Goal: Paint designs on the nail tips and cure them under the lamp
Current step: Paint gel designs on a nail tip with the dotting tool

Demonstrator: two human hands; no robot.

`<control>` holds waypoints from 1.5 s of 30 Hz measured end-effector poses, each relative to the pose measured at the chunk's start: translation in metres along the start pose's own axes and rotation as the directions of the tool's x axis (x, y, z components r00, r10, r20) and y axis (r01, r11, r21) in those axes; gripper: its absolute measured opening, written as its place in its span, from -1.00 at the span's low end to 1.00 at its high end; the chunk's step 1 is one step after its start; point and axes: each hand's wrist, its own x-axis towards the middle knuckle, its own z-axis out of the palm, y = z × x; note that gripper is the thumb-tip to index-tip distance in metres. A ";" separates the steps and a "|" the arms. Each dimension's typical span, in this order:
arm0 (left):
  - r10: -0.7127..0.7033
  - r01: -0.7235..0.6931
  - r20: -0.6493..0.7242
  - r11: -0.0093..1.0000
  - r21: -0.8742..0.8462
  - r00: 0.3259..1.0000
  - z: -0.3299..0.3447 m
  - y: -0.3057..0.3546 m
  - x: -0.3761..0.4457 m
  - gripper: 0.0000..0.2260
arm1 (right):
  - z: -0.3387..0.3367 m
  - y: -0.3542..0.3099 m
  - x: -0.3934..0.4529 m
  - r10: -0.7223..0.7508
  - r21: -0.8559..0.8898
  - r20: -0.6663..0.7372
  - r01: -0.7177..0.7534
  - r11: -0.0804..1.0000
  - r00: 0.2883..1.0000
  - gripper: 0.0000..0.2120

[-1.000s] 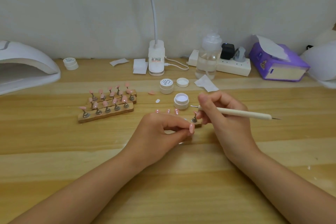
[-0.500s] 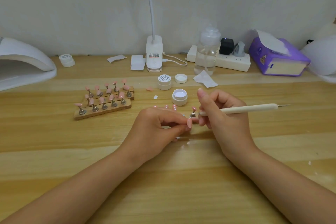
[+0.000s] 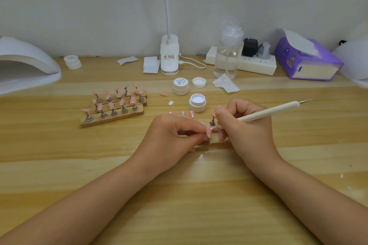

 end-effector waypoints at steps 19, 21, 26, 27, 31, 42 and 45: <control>-0.004 0.004 0.006 1.000 -0.001 1.000 0.000 0.001 0.001 -0.81 | 0.002 -0.002 0.001 0.028 -0.008 0.012 -0.028 1.000 1.000 -0.64; -0.002 0.002 0.005 1.000 0.005 1.000 0.000 0.001 0.000 -0.79 | 0.003 -0.002 0.001 0.029 -0.004 0.019 -0.029 1.000 0.999 -0.64; 0.017 -0.017 0.008 1.000 0.026 1.000 0.000 0.001 0.001 -0.78 | 0.003 -0.003 0.001 0.028 0.001 0.025 -0.028 1.000 0.999 -0.65; 0.020 -0.020 0.008 0.999 0.027 1.000 0.000 0.001 0.000 -0.78 | 0.003 -0.003 0.001 0.029 0.003 0.027 -0.029 1.000 0.999 -0.65; 0.019 -0.019 0.010 0.999 0.027 1.000 -0.001 0.002 0.000 -0.76 | 0.002 -0.002 0.001 0.037 -0.004 0.023 -0.037 0.999 0.999 -0.65; 0.024 -0.025 0.010 0.999 0.039 1.000 0.000 0.003 0.000 -0.78 | 0.002 -0.001 0.001 0.033 -0.014 0.012 -0.033 0.999 0.999 -0.63; 0.007 -0.007 0.005 0.999 0.032 1.000 0.000 0.001 0.000 -0.78 | 0.002 0.000 0.002 0.035 -0.021 0.007 -0.035 0.999 0.999 -0.61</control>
